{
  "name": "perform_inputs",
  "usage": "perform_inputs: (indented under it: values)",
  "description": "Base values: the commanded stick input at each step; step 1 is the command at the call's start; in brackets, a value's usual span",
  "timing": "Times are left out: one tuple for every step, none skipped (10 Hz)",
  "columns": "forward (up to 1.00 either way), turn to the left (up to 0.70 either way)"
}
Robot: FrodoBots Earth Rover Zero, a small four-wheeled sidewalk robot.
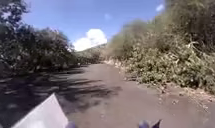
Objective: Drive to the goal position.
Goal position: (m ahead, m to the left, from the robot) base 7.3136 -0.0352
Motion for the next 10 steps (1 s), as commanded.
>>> perform_inputs:
  values:
    - [0.5,0.0]
    - [0.5,0.0]
    - [0.5,0.0]
    - [0.5,0.0]
    - [0.5,0.0]
    - [0.5,0.0]
    - [0.5,0.0]
    - [0.5,0.0]
    - [0.5,0.0]
    - [0.5,0.0]
